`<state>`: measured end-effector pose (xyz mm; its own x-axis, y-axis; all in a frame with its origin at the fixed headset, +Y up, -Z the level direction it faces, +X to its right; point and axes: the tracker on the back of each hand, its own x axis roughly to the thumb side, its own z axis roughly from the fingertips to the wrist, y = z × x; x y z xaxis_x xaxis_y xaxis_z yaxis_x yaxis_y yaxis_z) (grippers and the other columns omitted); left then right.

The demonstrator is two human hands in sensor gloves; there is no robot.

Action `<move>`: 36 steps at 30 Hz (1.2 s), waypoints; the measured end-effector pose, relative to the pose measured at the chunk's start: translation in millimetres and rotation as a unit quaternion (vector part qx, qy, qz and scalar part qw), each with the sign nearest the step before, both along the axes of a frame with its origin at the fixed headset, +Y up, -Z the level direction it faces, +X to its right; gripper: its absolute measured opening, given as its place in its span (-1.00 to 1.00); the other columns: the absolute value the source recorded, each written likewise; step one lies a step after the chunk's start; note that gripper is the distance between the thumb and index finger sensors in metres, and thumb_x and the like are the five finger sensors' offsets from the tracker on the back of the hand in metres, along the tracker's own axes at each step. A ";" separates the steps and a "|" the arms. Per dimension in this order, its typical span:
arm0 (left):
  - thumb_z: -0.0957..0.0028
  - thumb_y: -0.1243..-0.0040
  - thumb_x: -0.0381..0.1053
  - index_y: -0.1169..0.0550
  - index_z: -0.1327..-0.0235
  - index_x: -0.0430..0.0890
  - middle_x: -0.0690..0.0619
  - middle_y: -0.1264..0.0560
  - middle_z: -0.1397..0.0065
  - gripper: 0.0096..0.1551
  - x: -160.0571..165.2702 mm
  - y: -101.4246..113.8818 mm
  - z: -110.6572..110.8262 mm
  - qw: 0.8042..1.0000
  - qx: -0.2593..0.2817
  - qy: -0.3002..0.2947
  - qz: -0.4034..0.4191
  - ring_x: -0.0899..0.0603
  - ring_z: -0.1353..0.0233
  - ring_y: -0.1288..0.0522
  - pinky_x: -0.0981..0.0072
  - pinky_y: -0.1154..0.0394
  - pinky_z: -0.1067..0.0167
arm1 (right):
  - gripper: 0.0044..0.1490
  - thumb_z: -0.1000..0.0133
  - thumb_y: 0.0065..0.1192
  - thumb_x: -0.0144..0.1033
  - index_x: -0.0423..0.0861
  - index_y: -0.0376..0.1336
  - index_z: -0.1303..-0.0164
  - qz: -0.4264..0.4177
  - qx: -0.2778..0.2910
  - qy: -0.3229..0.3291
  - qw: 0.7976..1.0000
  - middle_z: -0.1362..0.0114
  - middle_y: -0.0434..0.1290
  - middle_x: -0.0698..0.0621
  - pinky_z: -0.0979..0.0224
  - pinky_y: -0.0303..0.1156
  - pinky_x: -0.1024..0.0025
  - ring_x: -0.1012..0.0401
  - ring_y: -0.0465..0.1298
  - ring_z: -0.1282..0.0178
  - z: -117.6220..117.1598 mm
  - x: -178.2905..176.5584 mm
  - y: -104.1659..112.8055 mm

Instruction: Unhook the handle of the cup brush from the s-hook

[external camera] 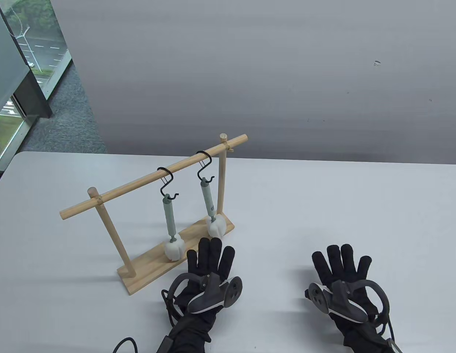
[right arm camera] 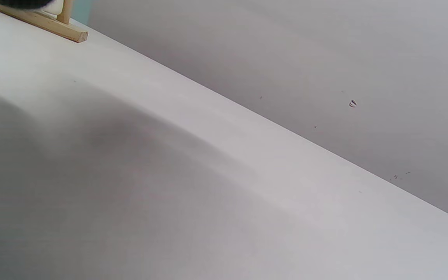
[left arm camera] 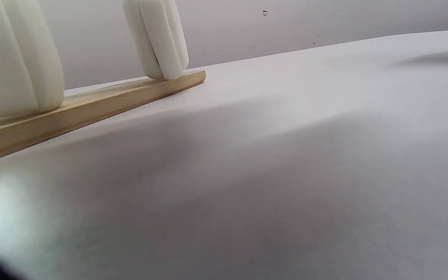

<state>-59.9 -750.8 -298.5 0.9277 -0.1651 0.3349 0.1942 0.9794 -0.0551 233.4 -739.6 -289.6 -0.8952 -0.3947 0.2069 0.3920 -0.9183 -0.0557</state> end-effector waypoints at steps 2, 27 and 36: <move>-0.05 0.26 0.48 0.38 -0.45 -0.15 -0.40 0.46 -0.57 0.13 1.0 -0.3 0.3 1.000 -0.002 -0.002 -0.006 -0.58 -0.57 0.41 -0.51 0.17 -0.38 | 0.25 0.04 -0.22 0.43 -0.09 -0.46 -0.60 -0.001 -0.001 0.000 1.000 -0.65 -0.37 -0.38 -0.39 -0.35 -0.58 -0.40 -0.26 -0.67 0.0 0.1 -0.2; -0.05 0.26 0.48 0.38 -0.44 -0.15 -0.40 0.47 -0.57 0.13 3.4 -2.6 -2.1 1.000 -0.001 -0.001 -0.011 -0.57 -0.57 0.41 -0.51 0.17 -0.39 | 0.25 0.04 -0.21 0.43 -0.09 -0.45 -0.60 -0.002 -0.002 -0.002 1.000 -0.65 -0.36 -0.38 -0.40 -0.33 -0.58 -0.40 -0.23 -0.67 -0.1 0.0 -0.9; -0.07 0.13 0.41 0.36 -0.45 -0.16 -0.40 0.49 -0.53 0.14 -36.9 41.3 6.3 0.971 0.182 0.042 0.148 -0.57 -0.56 0.41 -0.48 0.14 -0.39 | 0.24 0.03 -0.20 0.41 -0.10 -0.44 -0.60 -0.007 -0.005 -0.006 1.000 -0.65 -0.33 -0.39 -0.40 -0.31 -0.57 -0.39 -0.19 -0.68 -0.1 0.8 -1.2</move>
<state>-96.7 -709.5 -292.2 0.9741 0.0192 0.2255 -0.0887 0.9491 0.3021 234.2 -740.8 -289.7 -0.9027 -0.3806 0.2006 0.3804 -0.9239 -0.0411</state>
